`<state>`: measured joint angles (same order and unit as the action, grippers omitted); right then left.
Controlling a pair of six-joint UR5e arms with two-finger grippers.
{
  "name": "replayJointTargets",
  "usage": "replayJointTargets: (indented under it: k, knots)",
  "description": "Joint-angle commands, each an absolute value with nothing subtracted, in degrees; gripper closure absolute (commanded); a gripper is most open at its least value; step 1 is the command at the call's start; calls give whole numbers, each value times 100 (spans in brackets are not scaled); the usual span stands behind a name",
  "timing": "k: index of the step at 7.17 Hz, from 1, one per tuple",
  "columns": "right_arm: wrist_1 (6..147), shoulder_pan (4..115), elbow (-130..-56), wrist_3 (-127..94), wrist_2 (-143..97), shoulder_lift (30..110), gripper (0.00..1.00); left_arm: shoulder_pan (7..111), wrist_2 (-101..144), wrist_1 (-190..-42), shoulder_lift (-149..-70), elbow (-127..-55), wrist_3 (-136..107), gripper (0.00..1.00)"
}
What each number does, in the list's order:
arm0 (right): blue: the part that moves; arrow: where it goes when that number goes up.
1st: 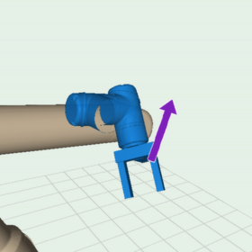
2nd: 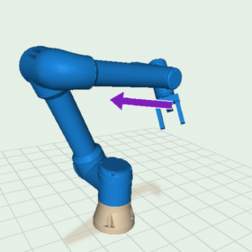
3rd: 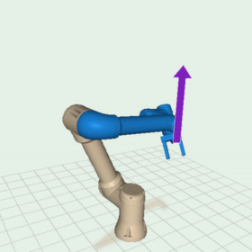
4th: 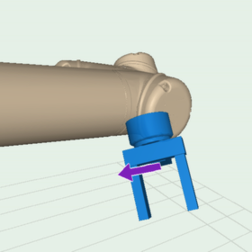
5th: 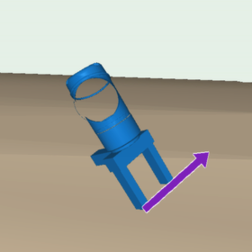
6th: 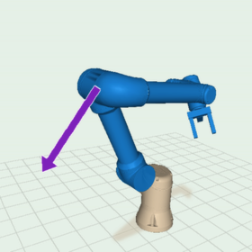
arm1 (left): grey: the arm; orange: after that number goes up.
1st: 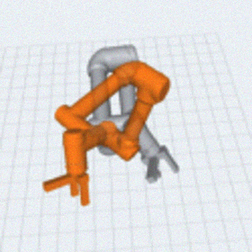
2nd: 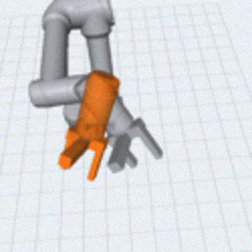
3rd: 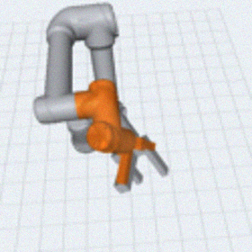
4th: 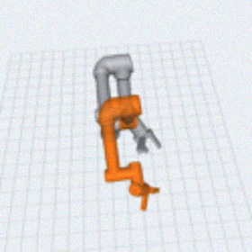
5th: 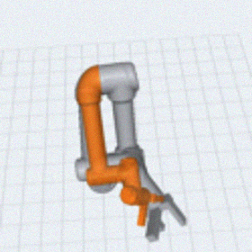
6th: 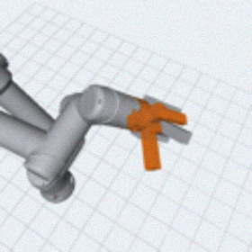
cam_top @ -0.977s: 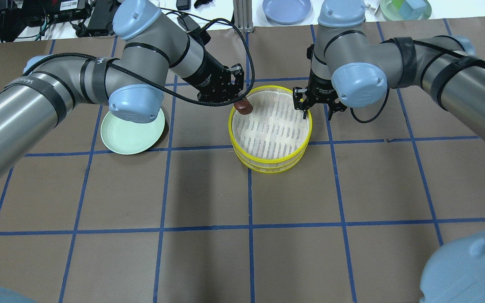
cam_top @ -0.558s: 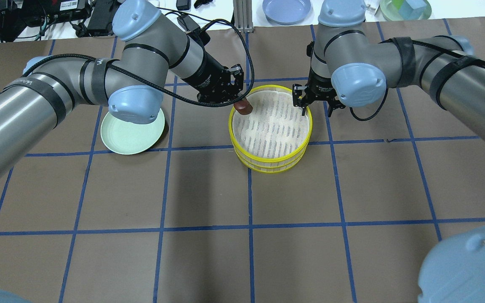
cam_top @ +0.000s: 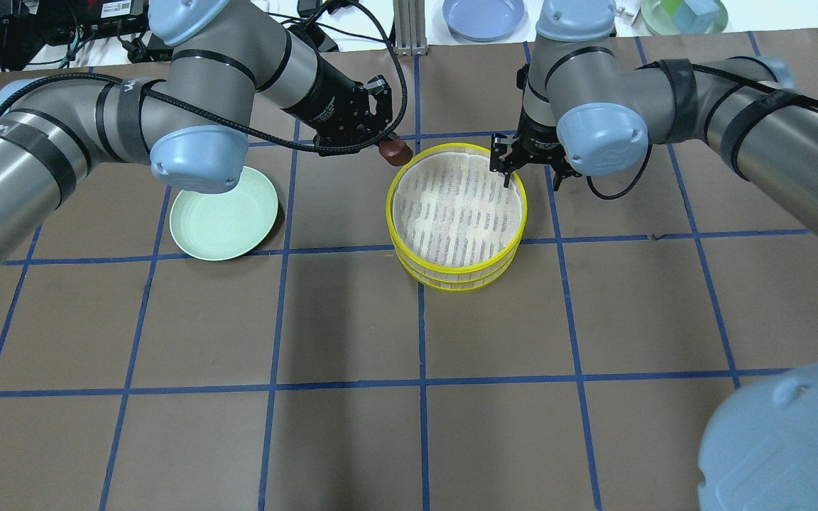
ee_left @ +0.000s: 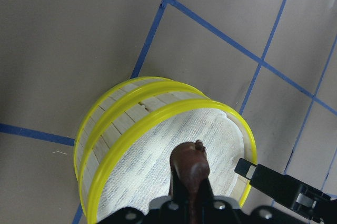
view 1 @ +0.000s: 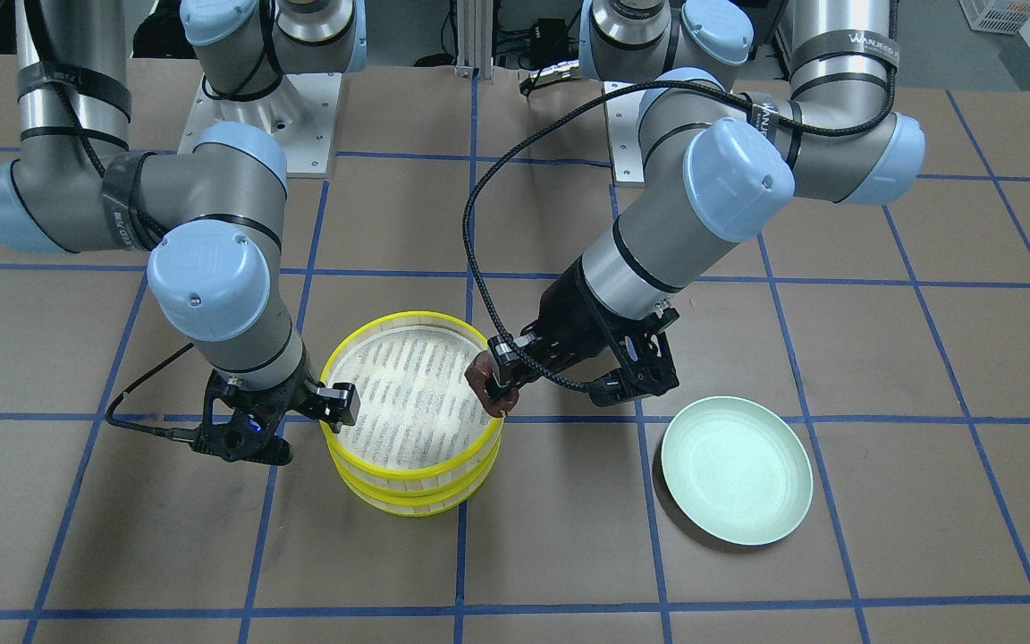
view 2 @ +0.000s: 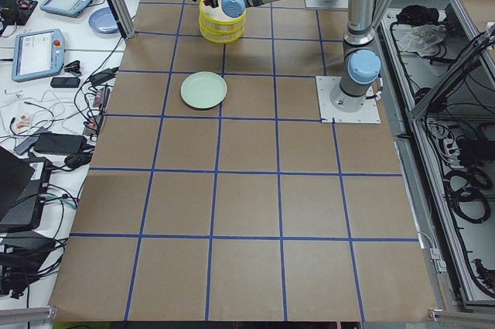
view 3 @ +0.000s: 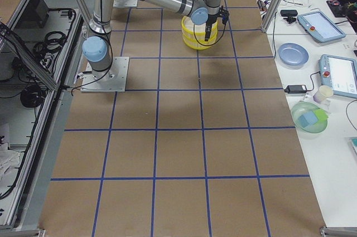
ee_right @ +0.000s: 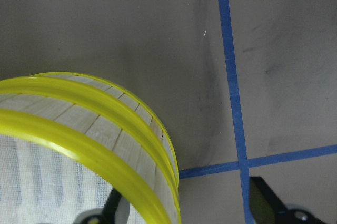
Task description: Stack buns with steamer
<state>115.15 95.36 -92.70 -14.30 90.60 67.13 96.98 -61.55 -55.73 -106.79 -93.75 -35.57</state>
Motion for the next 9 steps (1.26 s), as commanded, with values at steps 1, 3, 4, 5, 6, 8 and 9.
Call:
replayJointTargets:
  k: [1,3,4,5,6,8,9]
  knots:
    - [11567,9536,-9246,-1433,9053,6767,0,9694,-6161,-5572,-10661,-9369,-3674,100]
    - [11218,9501,-8897,-1424,9044,6899,0,9694,-6152,-5564,-10652,-9360,-3683,100]
    - [10806,9397,-8755,-1372,9035,7039,0,9694,-6152,-5563,-10652,-9360,-3683,100]
    - [10349,9230,-8702,-1275,8913,7388,0,9729,-6178,-5563,-10652,-9369,-3691,100]
    - [9814,9002,-8692,-831,8834,7888,0,9808,-6196,-5563,-10748,-9387,-3674,100]
    - [9028,8719,-8666,-309,8894,8636,0,10132,-6249,-5598,-10907,-9466,-3656,82]
    - [9018,8727,-8666,-238,8903,8901,0,10221,-6249,-5599,-10986,-9475,-3682,69]
